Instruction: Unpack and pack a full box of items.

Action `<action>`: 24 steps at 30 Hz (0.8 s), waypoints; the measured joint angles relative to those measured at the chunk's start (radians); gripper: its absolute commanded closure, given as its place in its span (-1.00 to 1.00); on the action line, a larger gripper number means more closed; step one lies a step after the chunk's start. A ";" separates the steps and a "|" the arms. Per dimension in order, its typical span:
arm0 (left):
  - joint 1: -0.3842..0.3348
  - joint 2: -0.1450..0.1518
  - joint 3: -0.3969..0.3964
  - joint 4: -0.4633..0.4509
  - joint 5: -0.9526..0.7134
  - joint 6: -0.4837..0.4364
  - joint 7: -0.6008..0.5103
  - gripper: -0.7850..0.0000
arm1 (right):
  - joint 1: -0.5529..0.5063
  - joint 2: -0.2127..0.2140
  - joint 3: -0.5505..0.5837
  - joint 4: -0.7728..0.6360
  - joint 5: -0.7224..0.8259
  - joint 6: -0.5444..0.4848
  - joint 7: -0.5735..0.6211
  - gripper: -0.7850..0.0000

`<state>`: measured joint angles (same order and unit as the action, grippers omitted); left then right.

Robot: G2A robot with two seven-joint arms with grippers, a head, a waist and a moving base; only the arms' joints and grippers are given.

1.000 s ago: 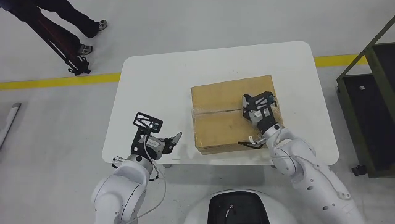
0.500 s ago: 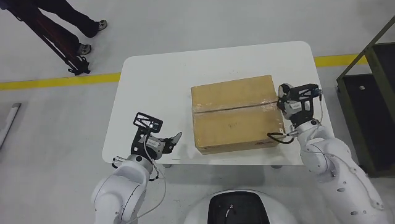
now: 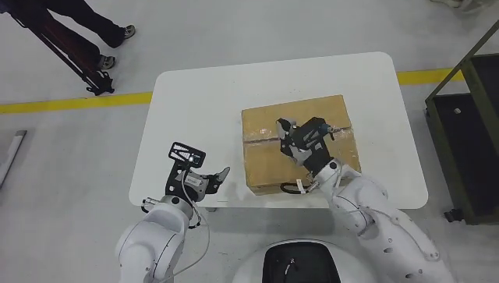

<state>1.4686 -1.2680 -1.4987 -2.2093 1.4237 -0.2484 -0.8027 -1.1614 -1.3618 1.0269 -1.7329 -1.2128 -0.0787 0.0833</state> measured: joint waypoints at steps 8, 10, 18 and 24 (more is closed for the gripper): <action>0.000 0.000 0.000 0.000 0.000 0.000 0.000 -1.00 | 0.127 -0.056 -0.188 0.152 -0.016 0.065 -0.038 1.00; 0.000 0.000 0.000 0.000 0.000 0.000 0.000 -1.00 | 0.146 -0.066 -0.201 0.182 -0.012 0.087 -0.046 1.00; 0.000 0.000 0.000 0.000 0.000 0.000 0.000 -1.00 | 0.183 -0.088 -0.206 0.271 0.000 0.130 -0.049 1.00; 0.000 0.000 0.000 0.000 0.000 0.000 0.000 -1.00 | 0.182 -0.094 -0.185 0.300 0.002 0.137 -0.053 1.00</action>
<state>1.4686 -1.2680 -1.4987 -2.2093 1.4237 -0.2484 -0.8027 -0.9795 -1.4559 0.8421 -1.4329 -1.2107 0.0580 0.0304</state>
